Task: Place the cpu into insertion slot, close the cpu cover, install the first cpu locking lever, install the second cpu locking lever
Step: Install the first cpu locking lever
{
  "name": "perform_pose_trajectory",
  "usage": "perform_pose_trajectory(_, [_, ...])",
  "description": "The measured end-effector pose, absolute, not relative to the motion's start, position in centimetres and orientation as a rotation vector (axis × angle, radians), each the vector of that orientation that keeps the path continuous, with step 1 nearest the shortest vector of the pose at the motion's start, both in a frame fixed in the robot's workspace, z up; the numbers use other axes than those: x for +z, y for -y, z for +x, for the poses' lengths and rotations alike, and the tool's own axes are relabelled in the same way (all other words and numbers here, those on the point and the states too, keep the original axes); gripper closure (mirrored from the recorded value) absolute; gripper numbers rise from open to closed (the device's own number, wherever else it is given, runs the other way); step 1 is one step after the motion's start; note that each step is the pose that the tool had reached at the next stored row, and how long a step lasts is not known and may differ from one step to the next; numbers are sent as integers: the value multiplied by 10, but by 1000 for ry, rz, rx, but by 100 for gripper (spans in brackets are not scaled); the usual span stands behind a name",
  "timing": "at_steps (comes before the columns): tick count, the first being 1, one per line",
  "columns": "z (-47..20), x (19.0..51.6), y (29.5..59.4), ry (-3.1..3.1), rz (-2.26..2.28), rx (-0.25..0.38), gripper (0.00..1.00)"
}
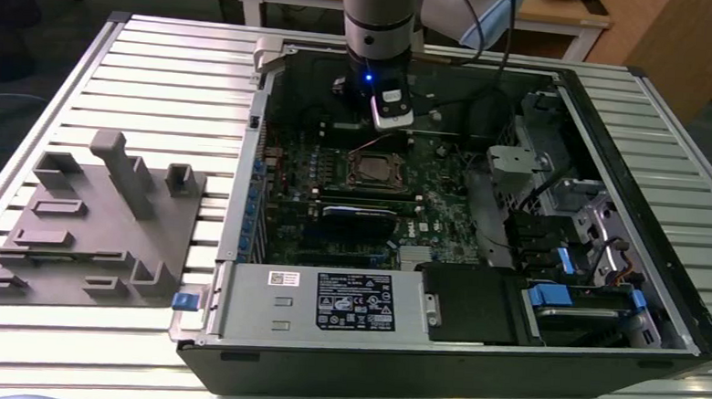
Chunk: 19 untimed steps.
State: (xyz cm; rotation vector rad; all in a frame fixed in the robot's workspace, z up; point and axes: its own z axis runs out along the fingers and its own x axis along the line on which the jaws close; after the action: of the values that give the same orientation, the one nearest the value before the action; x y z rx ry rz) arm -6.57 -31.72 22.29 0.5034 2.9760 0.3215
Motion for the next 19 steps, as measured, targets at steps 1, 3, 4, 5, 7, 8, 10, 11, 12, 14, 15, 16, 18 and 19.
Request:
perform_pose_trajectory(1, [-66, 223, 317, -2976, 503, 322, 89])
perform_pose_trajectory(3, [-66, 223, 318, -2976, 503, 321, 89])
perform_pose_trajectory(4, [-66, 223, 318, -2976, 503, 321, 89])
perform_pose_trajectory(5, [-66, 223, 318, -2976, 503, 322, 89])
perform_pose_trajectory(7, [-66, 223, 319, -2976, 504, 322, 89])
perform_pose_trajectory(8, [-66, 223, 319, -2976, 503, 322, 89])
perform_pose_trajectory(10, [-67, 222, 319, -2975, 503, 322, 89])
perform_pose_trajectory(11, [-67, 222, 319, -2975, 503, 322, 89])
perform_pose_trajectory(12, [-67, 221, 319, -2975, 503, 322, 89])
perform_pose_trajectory(14, [-67, 220, 319, -2975, 503, 322, 89])
perform_pose_trajectory(15, [-67, 220, 319, -2975, 503, 321, 89])
perform_pose_trajectory(16, [-67, 220, 320, -2975, 503, 321, 89])
perform_pose_trajectory(18, [-67, 218, 320, -2975, 503, 322, 89])
perform_pose_trajectory(19, [-67, 217, 320, -2975, 503, 322, 89])
